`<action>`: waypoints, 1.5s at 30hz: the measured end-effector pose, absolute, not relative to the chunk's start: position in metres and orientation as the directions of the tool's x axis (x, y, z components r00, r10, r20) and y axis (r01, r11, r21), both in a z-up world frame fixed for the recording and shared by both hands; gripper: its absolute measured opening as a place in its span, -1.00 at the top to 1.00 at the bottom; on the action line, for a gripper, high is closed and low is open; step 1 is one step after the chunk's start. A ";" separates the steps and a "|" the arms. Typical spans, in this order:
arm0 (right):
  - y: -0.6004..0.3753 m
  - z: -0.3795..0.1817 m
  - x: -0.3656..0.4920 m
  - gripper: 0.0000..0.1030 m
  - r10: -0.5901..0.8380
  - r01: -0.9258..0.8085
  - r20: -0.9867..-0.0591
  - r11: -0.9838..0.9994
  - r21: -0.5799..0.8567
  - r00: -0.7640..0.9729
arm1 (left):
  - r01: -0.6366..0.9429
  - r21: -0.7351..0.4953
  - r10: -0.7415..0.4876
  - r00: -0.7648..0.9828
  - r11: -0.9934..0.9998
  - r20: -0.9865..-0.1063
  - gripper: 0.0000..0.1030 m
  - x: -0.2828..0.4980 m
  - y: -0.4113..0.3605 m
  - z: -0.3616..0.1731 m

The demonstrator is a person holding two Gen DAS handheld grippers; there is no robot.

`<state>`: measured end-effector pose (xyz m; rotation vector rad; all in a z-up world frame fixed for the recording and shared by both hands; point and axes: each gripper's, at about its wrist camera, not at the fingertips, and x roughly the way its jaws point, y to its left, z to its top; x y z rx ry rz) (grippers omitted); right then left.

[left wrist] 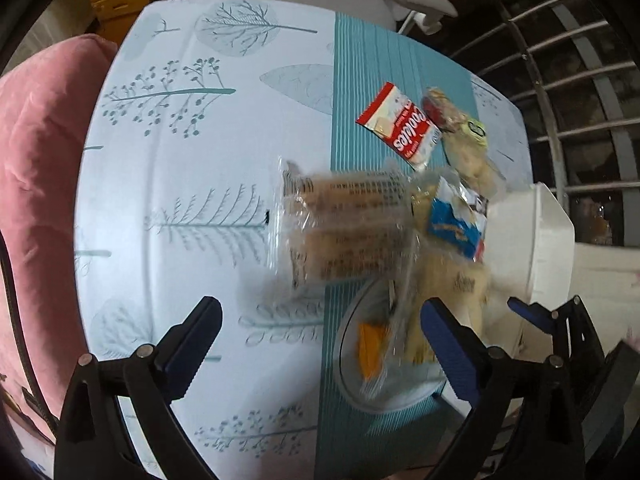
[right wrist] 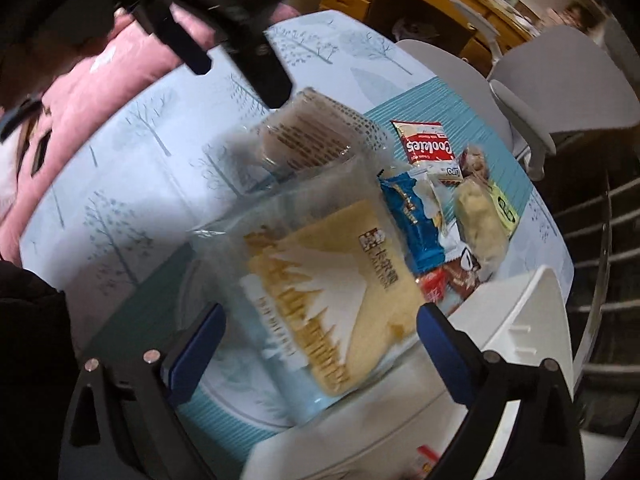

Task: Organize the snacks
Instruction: 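Grasp the clear bread bag with the left tool while the right tool grasps the yellow-print bread bag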

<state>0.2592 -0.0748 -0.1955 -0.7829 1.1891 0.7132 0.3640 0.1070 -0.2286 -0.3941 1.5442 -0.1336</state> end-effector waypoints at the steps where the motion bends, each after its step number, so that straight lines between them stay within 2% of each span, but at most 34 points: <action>1: -0.074 -0.199 0.261 -0.94 0.069 -0.827 -0.973 0.542 -0.148 0.219 | -0.167 -0.328 -0.328 0.026 0.930 -0.944 -0.94 0.369 0.106 -0.233; 6: -0.066 -0.218 0.271 -0.99 0.034 -0.859 -0.983 0.492 -0.142 0.181 | -0.198 -0.278 -0.290 -0.033 0.940 -0.956 -0.98 0.391 0.096 -0.258; 17: -0.053 -0.238 0.287 -0.99 0.034 -0.896 -0.989 0.429 -0.116 0.145 | -0.233 -0.274 -0.305 -0.106 0.933 -0.947 -0.99 0.426 0.073 -0.296; 36: -0.039 -0.252 0.285 -0.99 -0.004 -0.836 -0.984 0.527 -0.155 0.180 | -0.259 -0.195 -0.239 -0.148 0.946 -0.960 -0.99 0.463 0.049 -0.330; 39: -0.039 -0.250 0.286 -0.93 -0.007 -0.829 -0.983 0.537 -0.159 0.184 | -0.257 -0.191 -0.230 -0.131 0.947 -0.964 -0.85 0.458 0.051 -0.323; 41: -0.039 -0.249 0.288 -0.83 -0.003 -0.821 -0.983 0.550 -0.154 0.182 | -0.251 -0.193 -0.226 -0.110 0.949 -0.968 -0.58 0.451 0.049 -0.314; 45: -0.044 -0.248 0.291 -0.76 0.001 -0.804 -0.986 0.579 -0.134 0.164 | -0.267 -0.219 -0.251 -0.091 0.938 -0.964 -0.50 0.446 0.050 -0.307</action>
